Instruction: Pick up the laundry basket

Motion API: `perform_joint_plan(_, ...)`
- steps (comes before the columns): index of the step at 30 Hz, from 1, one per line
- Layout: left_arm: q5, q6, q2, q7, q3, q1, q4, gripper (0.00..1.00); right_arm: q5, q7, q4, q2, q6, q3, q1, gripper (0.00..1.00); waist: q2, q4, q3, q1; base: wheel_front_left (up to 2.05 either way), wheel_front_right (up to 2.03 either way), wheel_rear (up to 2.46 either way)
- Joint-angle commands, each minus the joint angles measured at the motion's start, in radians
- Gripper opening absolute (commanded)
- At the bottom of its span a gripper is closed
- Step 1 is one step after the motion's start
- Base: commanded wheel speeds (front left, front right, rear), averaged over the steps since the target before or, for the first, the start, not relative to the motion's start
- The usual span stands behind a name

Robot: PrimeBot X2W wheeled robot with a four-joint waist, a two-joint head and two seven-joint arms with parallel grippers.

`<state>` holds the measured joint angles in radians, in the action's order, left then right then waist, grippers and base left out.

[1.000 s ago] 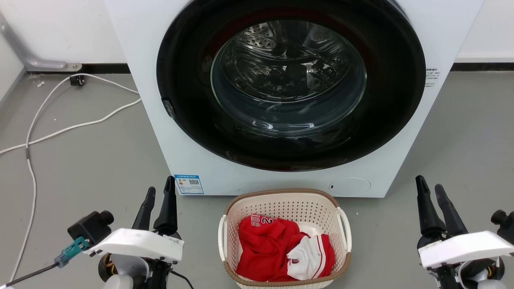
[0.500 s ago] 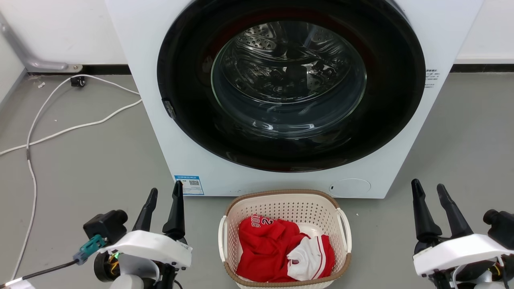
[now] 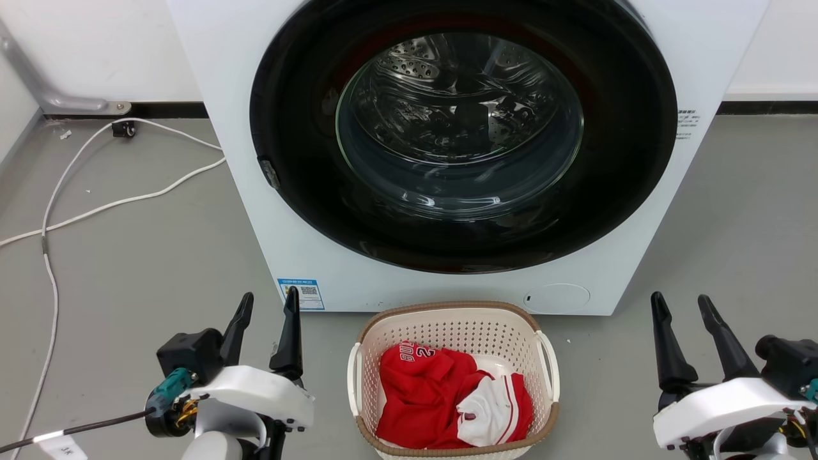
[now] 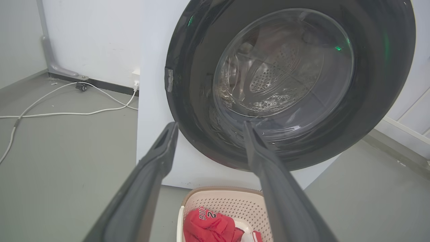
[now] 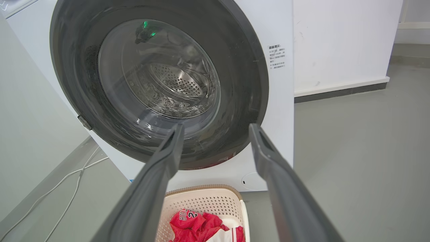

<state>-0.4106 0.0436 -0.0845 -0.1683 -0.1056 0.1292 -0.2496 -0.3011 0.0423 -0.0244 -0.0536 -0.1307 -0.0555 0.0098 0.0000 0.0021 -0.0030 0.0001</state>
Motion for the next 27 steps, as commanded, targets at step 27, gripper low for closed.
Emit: perform_joint_plan(27,0.232,-0.041,-0.008,-0.065,-0.052,0.0,0.008,1.0,0.251,0.026,0.015,0.004,0.0,0.004,0.029,1.0,0.0,0.005,-0.005,-0.0001,0.0,0.0,0.0)
